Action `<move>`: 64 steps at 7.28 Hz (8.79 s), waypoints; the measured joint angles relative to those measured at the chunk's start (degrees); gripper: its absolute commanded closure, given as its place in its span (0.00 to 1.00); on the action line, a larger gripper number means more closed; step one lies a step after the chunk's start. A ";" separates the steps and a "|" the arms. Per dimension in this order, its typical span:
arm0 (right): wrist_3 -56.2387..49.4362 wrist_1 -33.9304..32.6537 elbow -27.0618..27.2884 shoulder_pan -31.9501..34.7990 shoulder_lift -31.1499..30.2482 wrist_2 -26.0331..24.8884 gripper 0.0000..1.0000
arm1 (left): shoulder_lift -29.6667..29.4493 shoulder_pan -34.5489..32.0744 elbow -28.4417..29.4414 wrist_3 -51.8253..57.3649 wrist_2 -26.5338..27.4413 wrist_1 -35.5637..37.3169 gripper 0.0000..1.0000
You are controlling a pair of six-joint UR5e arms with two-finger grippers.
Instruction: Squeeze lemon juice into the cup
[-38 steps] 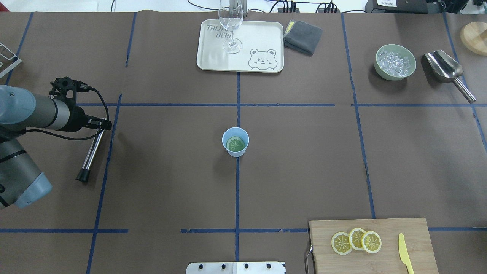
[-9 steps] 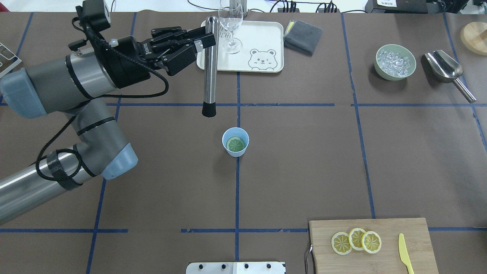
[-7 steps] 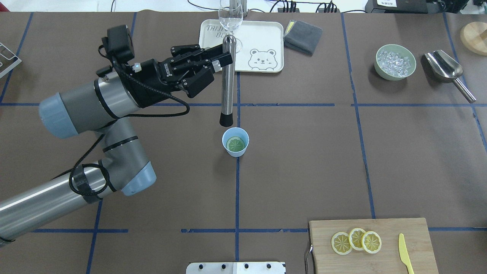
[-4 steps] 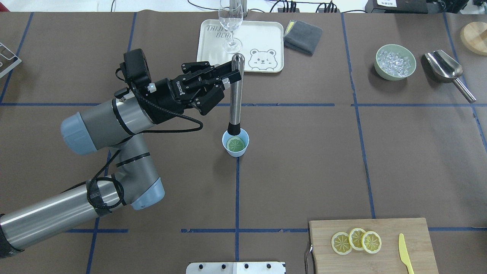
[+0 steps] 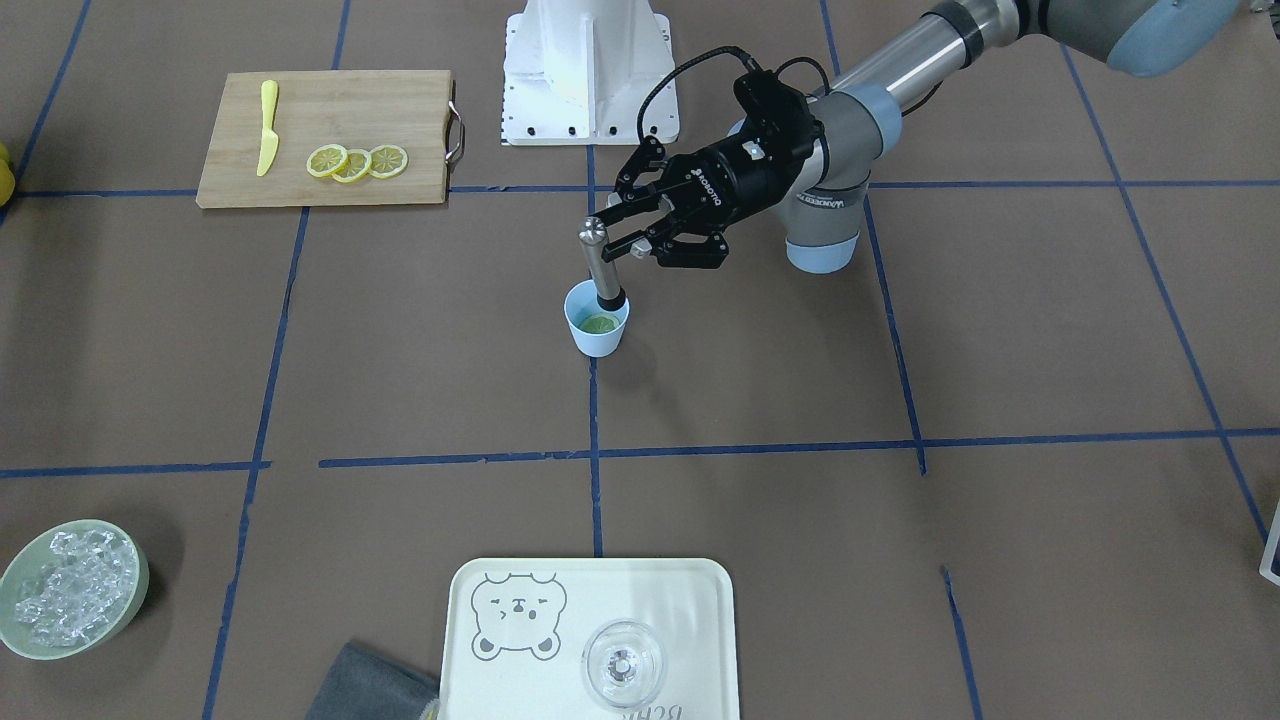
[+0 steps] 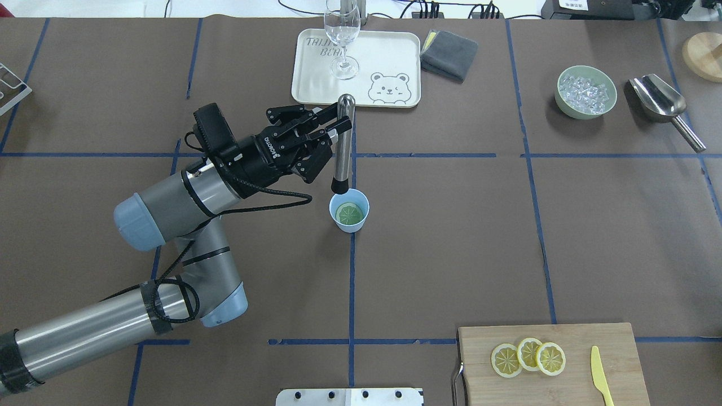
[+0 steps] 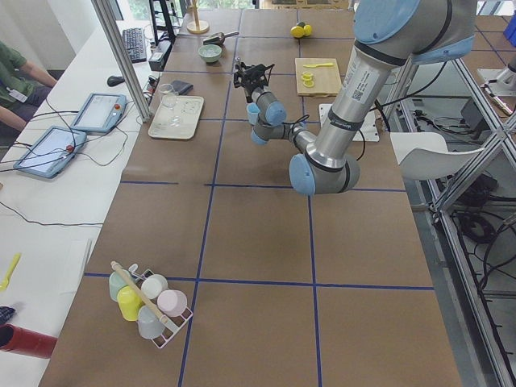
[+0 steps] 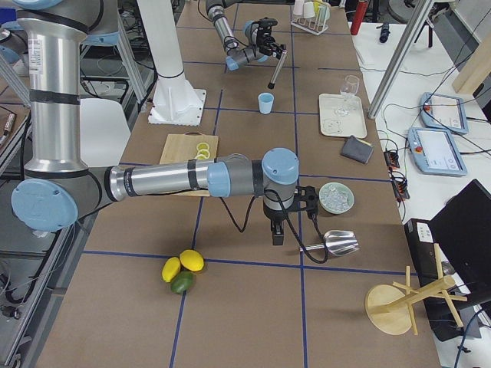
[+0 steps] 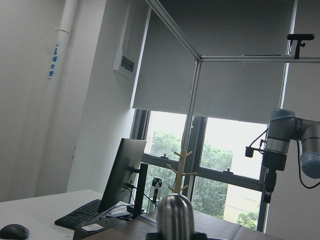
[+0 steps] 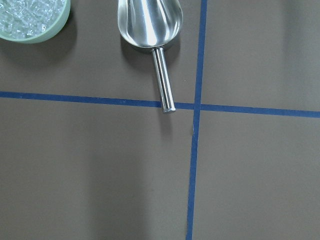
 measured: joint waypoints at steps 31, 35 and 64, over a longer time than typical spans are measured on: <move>0.05 0.03 -0.78 0.01 -0.20 -0.14 0.00 | 27.43 -18.96 -27.94 -19.72 -29.17 96.68 1.00; 0.00 0.10 -0.66 0.00 -0.02 -0.14 0.00 | 28.37 -18.35 -24.20 -25.44 -28.89 95.14 1.00; -4.68 1.01 -1.72 -0.17 -0.49 -0.70 0.00 | 43.02 -64.44 -23.59 33.56 -53.30 109.60 0.00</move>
